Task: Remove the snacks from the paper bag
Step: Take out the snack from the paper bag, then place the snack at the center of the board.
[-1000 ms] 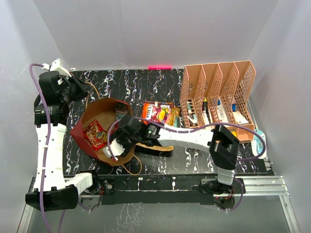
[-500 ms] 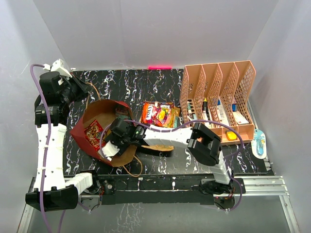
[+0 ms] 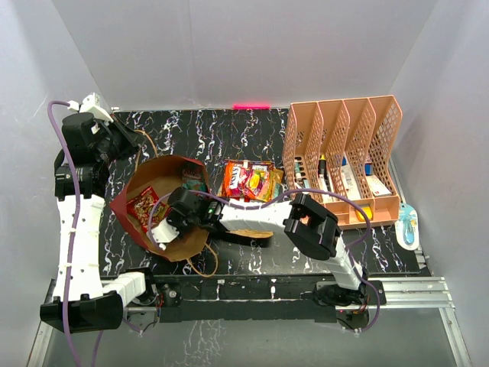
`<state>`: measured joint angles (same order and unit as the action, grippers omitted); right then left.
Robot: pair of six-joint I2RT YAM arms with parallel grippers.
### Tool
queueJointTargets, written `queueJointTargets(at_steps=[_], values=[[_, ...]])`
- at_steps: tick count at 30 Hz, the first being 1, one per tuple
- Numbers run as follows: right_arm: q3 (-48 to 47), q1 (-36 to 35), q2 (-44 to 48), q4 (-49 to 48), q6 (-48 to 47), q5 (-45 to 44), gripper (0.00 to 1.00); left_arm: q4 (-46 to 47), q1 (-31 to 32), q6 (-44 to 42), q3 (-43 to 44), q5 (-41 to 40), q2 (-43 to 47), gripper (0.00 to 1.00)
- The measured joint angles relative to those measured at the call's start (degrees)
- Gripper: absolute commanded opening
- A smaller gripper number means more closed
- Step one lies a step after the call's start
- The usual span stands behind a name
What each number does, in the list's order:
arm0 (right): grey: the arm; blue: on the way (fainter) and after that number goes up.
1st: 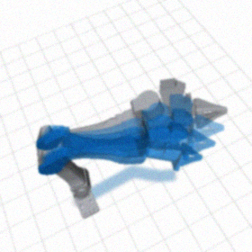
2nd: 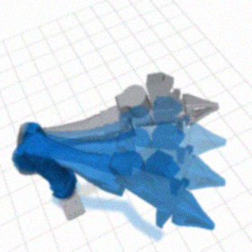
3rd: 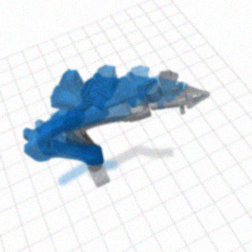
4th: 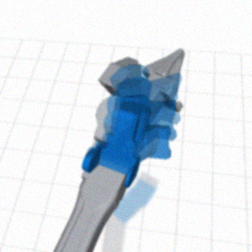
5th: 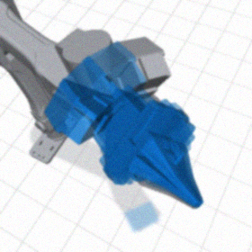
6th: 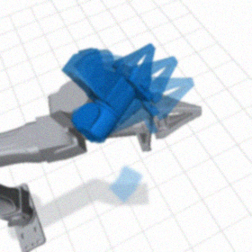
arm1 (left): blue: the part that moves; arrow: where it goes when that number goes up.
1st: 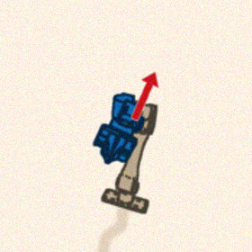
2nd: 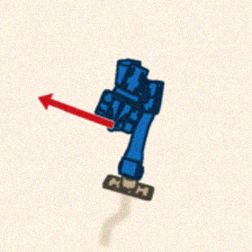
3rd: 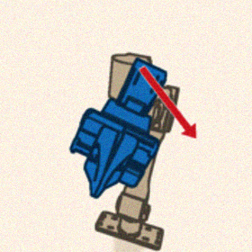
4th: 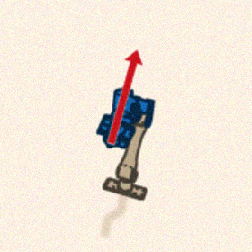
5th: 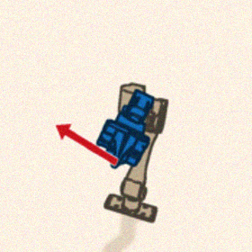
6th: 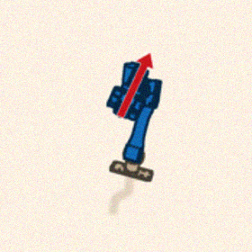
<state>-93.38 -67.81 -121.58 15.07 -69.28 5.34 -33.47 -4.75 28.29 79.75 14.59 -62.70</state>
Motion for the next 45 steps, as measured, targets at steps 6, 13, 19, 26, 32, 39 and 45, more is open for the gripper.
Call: queueJointTargets(at_steps=[6,13,19,26,32,39,45], values=[[0.3,0.0,1.3,-0.6,2.4,-0.7,0.07,0.0,0.0,-0.2,0.1,-0.3,0.0,0.00],[2.2,0.1,14.3,1.7,8.0,3.1,0.07,-0.4,0.0,-0.7,0.2,-1.4,0.0,0.00],[7.0,0.1,32.5,1.4,12.1,7.5,0.07,-0.4,0.0,-0.8,0.2,-2.1,-0.1,0.00],[26.7,0.1,58.9,-0.4,16.7,9.2,0.07,-0.4,0.0,-1.2,0.2,-3.1,-0.2,0.00],[40.0,3.0,67.7,-1.7,21.2,5.5,0.07,-0.4,0.0,-1.5,0.2,-3.7,-1.0,0.00],[52.6,15.0,71.9,-5.7,24.6,9.6,0.07,-0.4,0.0,-1.7,0.2,-4.3,-1.3,0.00],[54.3,25.1,64.4,-13.3,23.5,19.3,0.07,-0.4,0.0,-1.7,0.2,-4.5,-1.3,0.00]])
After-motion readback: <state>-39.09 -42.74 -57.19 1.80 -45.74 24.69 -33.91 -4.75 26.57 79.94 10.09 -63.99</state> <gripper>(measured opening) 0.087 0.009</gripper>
